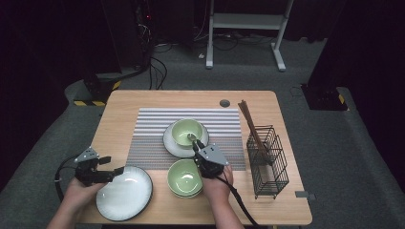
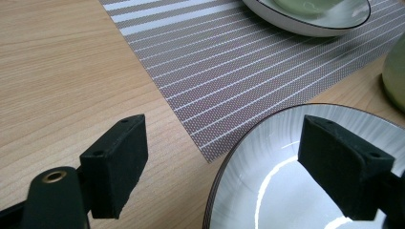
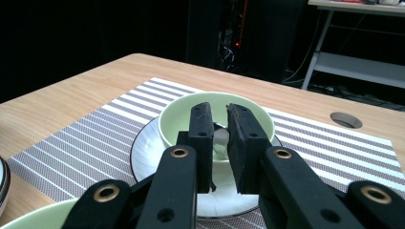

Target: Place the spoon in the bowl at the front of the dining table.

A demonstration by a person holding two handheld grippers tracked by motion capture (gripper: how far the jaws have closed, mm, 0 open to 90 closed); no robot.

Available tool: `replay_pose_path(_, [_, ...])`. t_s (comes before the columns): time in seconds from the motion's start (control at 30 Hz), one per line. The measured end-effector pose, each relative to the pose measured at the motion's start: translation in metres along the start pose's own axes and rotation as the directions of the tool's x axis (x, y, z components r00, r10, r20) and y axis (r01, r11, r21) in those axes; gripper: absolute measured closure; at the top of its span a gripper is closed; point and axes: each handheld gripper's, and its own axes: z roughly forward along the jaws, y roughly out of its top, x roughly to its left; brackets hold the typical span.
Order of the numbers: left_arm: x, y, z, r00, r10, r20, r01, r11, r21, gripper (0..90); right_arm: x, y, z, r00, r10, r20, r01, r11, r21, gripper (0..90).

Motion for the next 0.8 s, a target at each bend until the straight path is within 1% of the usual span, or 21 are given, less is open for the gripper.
replay_pose_path(0.07, [0.0, 0.0, 0.0, 1.0, -0.002, 0.002, 0.002, 1.0, 0.001, 17.6, 0.0, -0.002, 0.0, 1.0, 0.001, -0.001, -0.001, 1.0, 0.004, 79.7])
replay_pose_path(0.17, [0.001, 0.0, 0.001, 1.0, -0.005, 0.002, 0.005, 1.0, 0.004, 17.6, 0.0, -0.004, 0.0, 0.9999, 0.016, -0.004, -0.016, 1.0, 0.012, 79.1])
replay_pose_path(0.4, [0.001, 0.0, 0.0, 1.0, -0.003, 0.001, 0.003, 1.0, 0.001, 17.6, 0.0, -0.008, 0.0, 0.9998, 0.021, -0.001, -0.02, 0.999, 0.027, 77.6])
replay_pose_path(0.63, [0.002, -0.001, 0.0, 1.0, -0.005, -0.001, 0.005, 1.0, 0.002, 17.6, -0.003, -0.011, -0.001, 0.9994, 0.033, 0.002, -0.034, 0.999, 0.037, 75.4])
replay_pose_path(0.8, [0.002, -0.001, 0.0, 1.0, -0.005, -0.001, 0.005, 1.0, 0.003, 17.7, -0.008, -0.013, -0.002, 0.9992, 0.036, 0.016, -0.036, 0.998, 0.042, 74.5])
